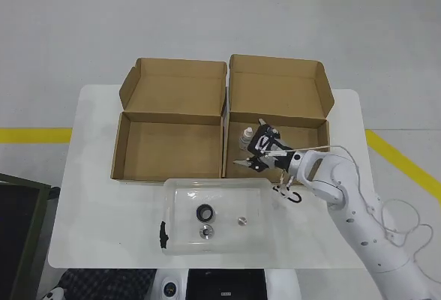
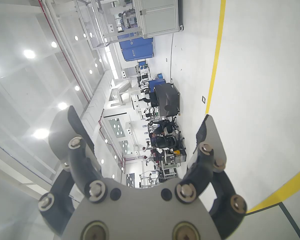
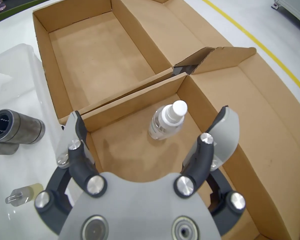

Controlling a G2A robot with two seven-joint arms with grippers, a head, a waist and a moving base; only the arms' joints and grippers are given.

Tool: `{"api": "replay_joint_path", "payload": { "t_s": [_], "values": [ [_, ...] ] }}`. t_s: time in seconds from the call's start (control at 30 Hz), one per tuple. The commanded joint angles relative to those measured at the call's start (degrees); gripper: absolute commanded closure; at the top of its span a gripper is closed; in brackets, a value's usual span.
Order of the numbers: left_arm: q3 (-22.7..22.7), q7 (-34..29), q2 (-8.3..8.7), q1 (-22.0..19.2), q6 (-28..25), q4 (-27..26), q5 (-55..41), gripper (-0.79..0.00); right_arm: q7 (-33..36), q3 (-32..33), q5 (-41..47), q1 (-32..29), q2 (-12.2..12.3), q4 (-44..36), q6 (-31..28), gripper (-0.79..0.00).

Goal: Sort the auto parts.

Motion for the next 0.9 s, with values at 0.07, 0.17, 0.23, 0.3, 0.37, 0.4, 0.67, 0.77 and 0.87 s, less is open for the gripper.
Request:
{"api": "replay_joint_path", "payload": {
  "t_s": [0.07, 0.17, 0.23, 0.3, 0.37, 0.4, 0.67, 0.77, 0.87],
  "values": [
    [0.0, 0.0, 0.0, 0.0, 0.0, 0.0, 0.0, -0.785, 1.9, 2.0, -2.5, -3.1, 0.8, -6.2, -2.3, -0.785],
    [0.0, 0.0, 0.0, 0.0, 0.0, 0.0, 0.0, -0.785, 3.4, 3.0, -3.4, -5.1, 1.4, -10.2, -5.7, -0.785],
    [0.0, 0.0, 0.0, 0.0, 0.0, 0.0, 0.0, -0.785, 4.5, 3.4, -3.6, -6.3, 1.7, -12.4, -7.9, -0.785],
    [0.0, 0.0, 0.0, 0.0, 0.0, 0.0, 0.0, -0.785, 5.2, 3.4, -2.6, -7.5, 2.0, -14.1, -10.4, -0.785],
    [0.0, 0.0, 0.0, 0.0, 0.0, 0.0, 0.0, -0.785, 6.8, 3.6, -3.2, -8.5, 2.3, -16.4, -11.5, -0.785],
    [0.0, 0.0, 0.0, 0.0, 0.0, 0.0, 0.0, -0.785, 7.0, 3.6, -2.9, -9.2, 2.4, -17.2, -12.0, -0.785],
    [0.0, 0.0, 0.0, 0.0, 0.0, 0.0, 0.0, -0.785, 12.7, 1.6, -5.6, -13.3, 3.2, -22.2, -14.3, -0.785],
    [0.0, 0.0, 0.0, 0.0, 0.0, 0.0, 0.0, -0.785, 15.3, 0.1, -7.3, -14.1, 3.3, -23.0, -14.0, -0.785],
    [0.0, 0.0, 0.0, 0.0, 0.0, 0.0, 0.0, -0.785, 17.6, -1.5, -8.7, -14.7, 3.3, -23.5, -13.7, -0.785]
  ]
}}
